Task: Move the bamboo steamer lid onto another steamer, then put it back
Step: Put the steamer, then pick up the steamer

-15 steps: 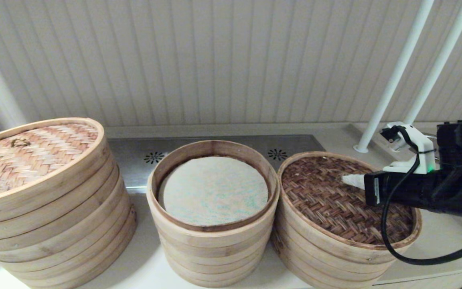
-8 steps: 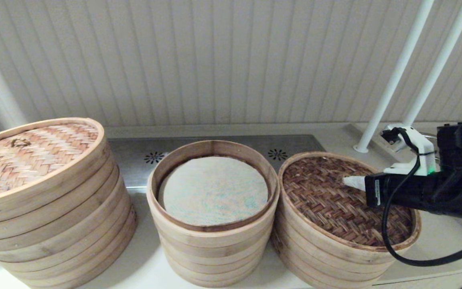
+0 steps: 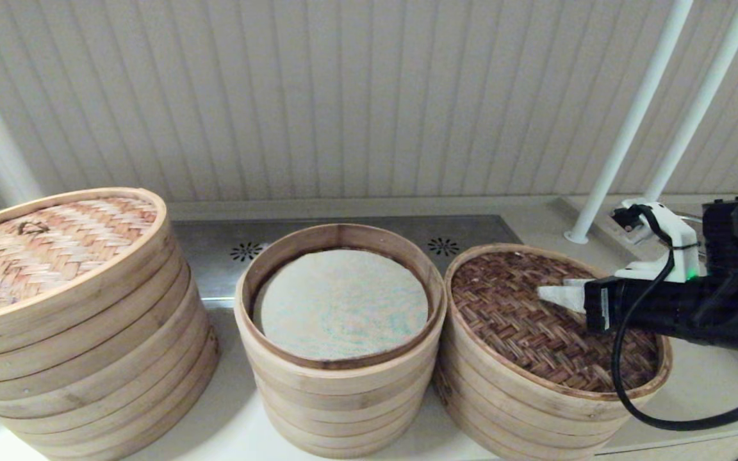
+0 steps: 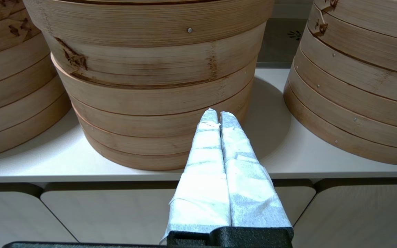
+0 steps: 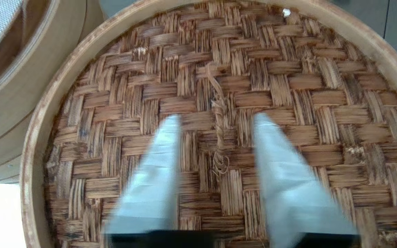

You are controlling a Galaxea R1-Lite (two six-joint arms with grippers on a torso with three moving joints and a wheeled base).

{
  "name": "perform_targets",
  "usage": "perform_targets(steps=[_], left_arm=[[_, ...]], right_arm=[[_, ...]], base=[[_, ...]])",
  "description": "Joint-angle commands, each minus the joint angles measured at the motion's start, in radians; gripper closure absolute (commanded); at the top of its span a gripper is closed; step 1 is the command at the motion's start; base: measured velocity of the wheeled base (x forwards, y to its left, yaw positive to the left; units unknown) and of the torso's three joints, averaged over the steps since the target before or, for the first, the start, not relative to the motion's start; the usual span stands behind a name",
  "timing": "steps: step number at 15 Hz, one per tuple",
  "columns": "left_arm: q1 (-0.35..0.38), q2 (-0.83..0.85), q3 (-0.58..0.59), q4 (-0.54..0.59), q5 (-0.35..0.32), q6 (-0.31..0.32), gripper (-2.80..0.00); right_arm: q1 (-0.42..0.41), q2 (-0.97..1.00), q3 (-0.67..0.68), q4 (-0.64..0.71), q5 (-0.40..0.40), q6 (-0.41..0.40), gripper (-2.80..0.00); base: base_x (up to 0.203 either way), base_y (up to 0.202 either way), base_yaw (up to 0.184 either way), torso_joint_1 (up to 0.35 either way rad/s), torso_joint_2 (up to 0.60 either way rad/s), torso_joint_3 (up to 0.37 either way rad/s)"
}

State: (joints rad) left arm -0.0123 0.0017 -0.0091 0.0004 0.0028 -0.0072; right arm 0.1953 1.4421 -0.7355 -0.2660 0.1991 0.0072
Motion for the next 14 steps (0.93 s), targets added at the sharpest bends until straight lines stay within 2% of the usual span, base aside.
perform_targets(steps=[1,5,7,8,10,14], left_arm=[[0.000,0.000,0.000,0.000,0.000,0.000,0.00],[0.000,0.000,0.000,0.001,0.000,-0.001,0.00],[0.000,0.000,0.000,0.000,-0.001,0.000,0.00],[0.000,0.000,0.000,0.000,-0.001,-0.001,0.00],[0.000,0.000,0.000,0.000,0.000,-0.002,0.00],[0.000,0.000,0.000,0.000,0.000,-0.002,0.00]], right_arm=[[-0.001,-0.035,-0.005,-0.001,0.001,0.000,-2.80],[-0.011,-0.154,-0.004,0.006,-0.002,-0.001,-2.80],[-0.047,-0.220,0.016,0.009,-0.005,0.003,-2.80],[-0.069,-0.250,0.027,0.012,-0.006,0.004,0.00],[-0.111,-0.345,0.050,0.034,-0.006,0.004,0.00],[-0.127,-0.570,0.081,0.147,-0.012,0.006,0.00]], base=[[0.000,0.000,0.000,0.000,0.00,0.000],[0.000,0.000,0.000,0.000,0.00,0.000],[0.000,0.000,0.000,0.000,0.00,0.000],[0.000,0.000,0.000,0.000,0.00,0.000],[0.000,0.000,0.000,0.000,0.00,0.000],[0.000,0.000,0.000,0.000,0.00,0.000]])
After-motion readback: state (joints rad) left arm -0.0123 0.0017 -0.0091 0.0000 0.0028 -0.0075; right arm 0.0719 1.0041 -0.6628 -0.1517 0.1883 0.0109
